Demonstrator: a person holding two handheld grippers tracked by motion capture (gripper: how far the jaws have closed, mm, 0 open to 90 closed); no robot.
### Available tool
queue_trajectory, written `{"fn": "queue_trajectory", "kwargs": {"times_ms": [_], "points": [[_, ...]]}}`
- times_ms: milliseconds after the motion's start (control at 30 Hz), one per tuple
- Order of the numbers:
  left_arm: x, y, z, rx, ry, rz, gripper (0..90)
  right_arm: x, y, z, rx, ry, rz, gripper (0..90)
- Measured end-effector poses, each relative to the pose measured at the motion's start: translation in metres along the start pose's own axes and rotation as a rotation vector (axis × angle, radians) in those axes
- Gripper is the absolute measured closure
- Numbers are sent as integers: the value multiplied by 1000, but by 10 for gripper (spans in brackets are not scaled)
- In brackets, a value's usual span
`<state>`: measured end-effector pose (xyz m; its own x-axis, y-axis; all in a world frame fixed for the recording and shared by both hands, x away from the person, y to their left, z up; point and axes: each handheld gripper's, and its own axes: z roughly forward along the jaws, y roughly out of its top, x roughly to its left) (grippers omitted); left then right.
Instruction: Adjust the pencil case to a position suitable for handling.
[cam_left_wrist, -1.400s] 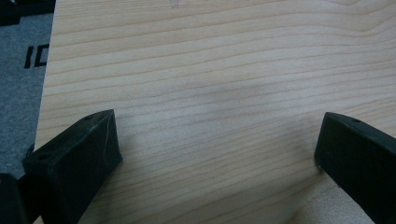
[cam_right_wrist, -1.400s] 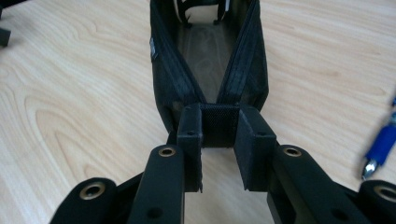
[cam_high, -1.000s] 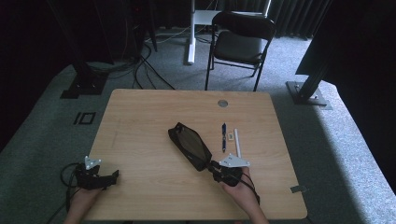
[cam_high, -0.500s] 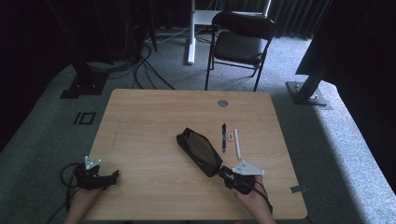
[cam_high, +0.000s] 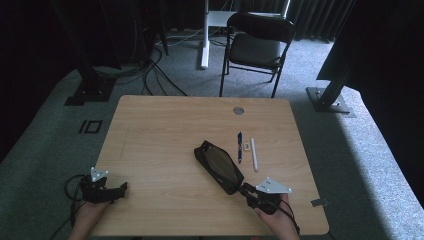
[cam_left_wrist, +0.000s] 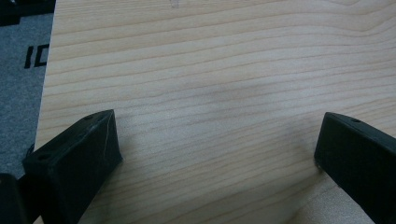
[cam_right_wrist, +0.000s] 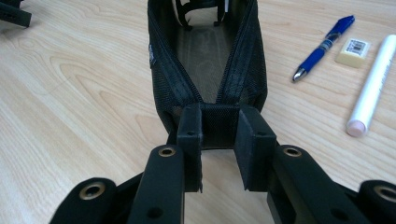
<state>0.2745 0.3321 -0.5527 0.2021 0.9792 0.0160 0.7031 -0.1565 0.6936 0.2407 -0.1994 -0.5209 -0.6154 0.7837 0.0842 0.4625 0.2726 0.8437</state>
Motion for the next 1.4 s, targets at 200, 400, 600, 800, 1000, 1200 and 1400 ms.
{"fn": "queue_trajectory", "kwargs": {"times_ms": [200, 400, 600, 800, 1000, 1200, 1400], "points": [[0, 0, 0, 0, 0, 0, 4, -1, -9, -13, -2, -13, 4, 733], [0, 0, 0, 0, 0, 0, 4, -3, -14, -19, -2, -14, 13, 719], [0, 0, 0, 0, 0, 0, 4, -3, -13, -24, -2, -24, 14, 627], [0, 0, 0, 0, 0, 0, 4, -10, -7, -32, -44, -32, 25, 564], [0, 0, 0, 0, 0, 0, 4, -20, 8, -39, -107, -67, 41, 514], [0, 0, 0, 0, 0, 0, 4, -37, 24, -35, -130, -117, 46, 488], [0, 0, 0, 0, 0, 0, 4, -56, 33, -17, -125, -187, 71, 472]]}}
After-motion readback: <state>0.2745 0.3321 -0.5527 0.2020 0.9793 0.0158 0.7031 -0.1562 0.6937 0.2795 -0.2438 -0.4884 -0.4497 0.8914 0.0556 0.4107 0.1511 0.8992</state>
